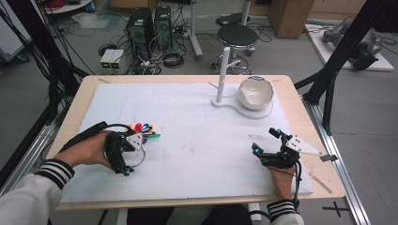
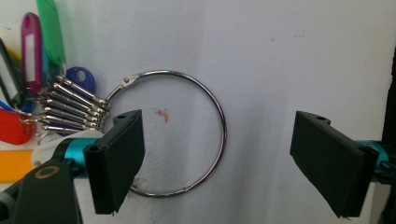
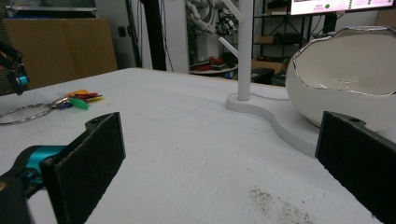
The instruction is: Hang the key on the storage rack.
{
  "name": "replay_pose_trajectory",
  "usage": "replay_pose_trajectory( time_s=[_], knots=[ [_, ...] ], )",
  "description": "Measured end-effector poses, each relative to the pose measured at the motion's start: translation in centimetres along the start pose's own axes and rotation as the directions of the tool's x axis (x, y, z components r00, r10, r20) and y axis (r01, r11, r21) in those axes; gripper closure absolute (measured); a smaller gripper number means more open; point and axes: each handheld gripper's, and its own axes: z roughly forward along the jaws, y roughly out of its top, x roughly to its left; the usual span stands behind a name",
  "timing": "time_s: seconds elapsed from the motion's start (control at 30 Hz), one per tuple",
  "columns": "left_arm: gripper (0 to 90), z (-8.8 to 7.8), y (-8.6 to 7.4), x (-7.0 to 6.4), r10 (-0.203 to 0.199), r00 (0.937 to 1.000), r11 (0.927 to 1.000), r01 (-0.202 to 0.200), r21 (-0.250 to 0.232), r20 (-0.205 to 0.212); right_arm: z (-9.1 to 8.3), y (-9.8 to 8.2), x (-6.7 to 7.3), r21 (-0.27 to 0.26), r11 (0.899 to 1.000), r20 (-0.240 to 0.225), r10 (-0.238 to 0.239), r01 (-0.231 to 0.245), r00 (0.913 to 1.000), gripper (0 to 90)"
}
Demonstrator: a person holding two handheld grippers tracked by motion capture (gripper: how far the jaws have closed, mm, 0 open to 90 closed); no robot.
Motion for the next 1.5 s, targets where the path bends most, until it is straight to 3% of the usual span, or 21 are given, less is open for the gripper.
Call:
replay_pose_trajectory(
  time_s=[0.2,0.6,0.7,1.07,1.5],
  knots=[
    [22.3,0.7,0.2,0.1,-0.008,0.9997,0.9995,0.008,0.031,0.022,0.0,0.0,0.0,0.0,1.0,-0.001,0.0,0.0,1.0,1.0],
    [38.1,1.3,0.3,0.3,-0.028,0.9979,0.9959,0.022,0.088,0.058,0.0,0.0,0.0,-0.002,1.0,-0.005,-0.005,0.005,1.0,1.0],
    [44.0,1.2,0.3,0.3,-0.032,0.9978,0.9948,0.026,0.099,0.058,0.0,0.0,0.0,-0.001,1.0,-0.004,-0.005,0.005,1.0,1.0],
    [51.0,1.6,0.3,0.2,-0.068,0.9968,0.9883,0.061,0.14,0.043,0.0,0.0,0.0,-0.002,1.0,-0.003,-0.006,0.006,1.0,1.0],
    [64.6,1.8,0.5,-0.1,-0.062,0.9976,0.9843,0.057,0.167,0.03,0.0,0.0,0.0,-0.001,1.0,-0.004,-0.007,0.007,1.0,1.0]
  ],
)
